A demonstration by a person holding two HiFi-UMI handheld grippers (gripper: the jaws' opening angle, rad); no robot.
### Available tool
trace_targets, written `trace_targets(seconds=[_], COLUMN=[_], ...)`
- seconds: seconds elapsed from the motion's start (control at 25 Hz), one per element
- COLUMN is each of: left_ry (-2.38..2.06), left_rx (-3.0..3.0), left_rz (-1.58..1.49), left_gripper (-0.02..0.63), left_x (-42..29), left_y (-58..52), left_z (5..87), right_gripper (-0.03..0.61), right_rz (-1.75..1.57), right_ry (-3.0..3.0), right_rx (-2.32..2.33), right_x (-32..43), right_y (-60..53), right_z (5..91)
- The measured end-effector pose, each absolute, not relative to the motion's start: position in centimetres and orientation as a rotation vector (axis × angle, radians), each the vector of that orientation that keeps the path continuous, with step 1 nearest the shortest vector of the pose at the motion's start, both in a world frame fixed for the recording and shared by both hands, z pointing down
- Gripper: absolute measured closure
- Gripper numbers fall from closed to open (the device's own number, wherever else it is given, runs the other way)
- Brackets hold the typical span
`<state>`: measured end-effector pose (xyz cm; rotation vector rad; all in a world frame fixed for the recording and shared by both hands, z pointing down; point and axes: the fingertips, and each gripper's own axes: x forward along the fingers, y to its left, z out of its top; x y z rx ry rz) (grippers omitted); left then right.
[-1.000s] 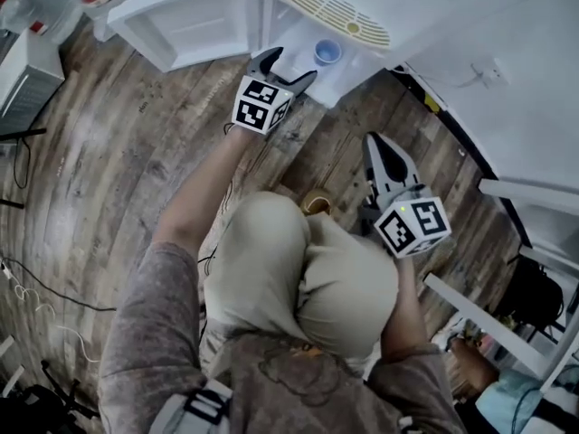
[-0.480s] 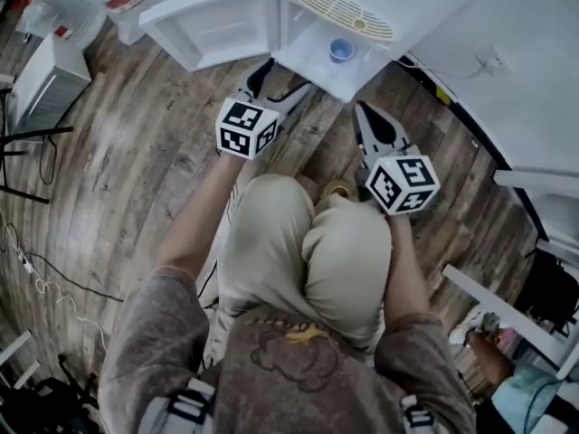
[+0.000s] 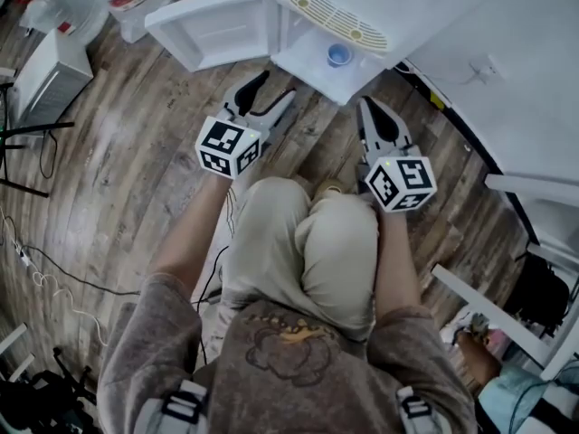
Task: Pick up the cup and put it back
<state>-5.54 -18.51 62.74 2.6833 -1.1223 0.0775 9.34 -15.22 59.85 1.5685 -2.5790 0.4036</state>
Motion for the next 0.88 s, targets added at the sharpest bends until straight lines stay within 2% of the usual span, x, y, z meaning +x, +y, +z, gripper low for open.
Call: trace_targets(seconds=[0.08,0.16,0.24,0.36,0.88], left_ry=[-1.139,-1.166,-1.187,-1.191,-1.226], left_rx=[2.691,2.691,2.68,2.653,2.57], left_rz=[0.082,0.084,0.093,0.124,0.12], left_gripper=[0.427,0.525,0.581,0.609,0.611], left_x=[-5.9,-6.3,-6.6,-6.9,-7.2], left_y=[-18.8,-19.0,-19.0,-18.6,-16.0], left_z=[60.8,58.3,55.3,50.4,21.2], right_gripper=[0.577,0.577,0.577,0.577,0.577], right_rz=[0.338,0.302,0.323,0.356,0.375], right_ry=[-2.598,-2.609,-2.618,-2.624,-2.678], right_rx=[1.515,1.473,1.453,1.413,1.266], right_x=[9.0,8.7,8.5,8.0,6.8], right_y=[-15.7,-16.2,-16.6,-16.6,-14.1], right_z=[57.7,55.0,52.0,47.0,19.7])
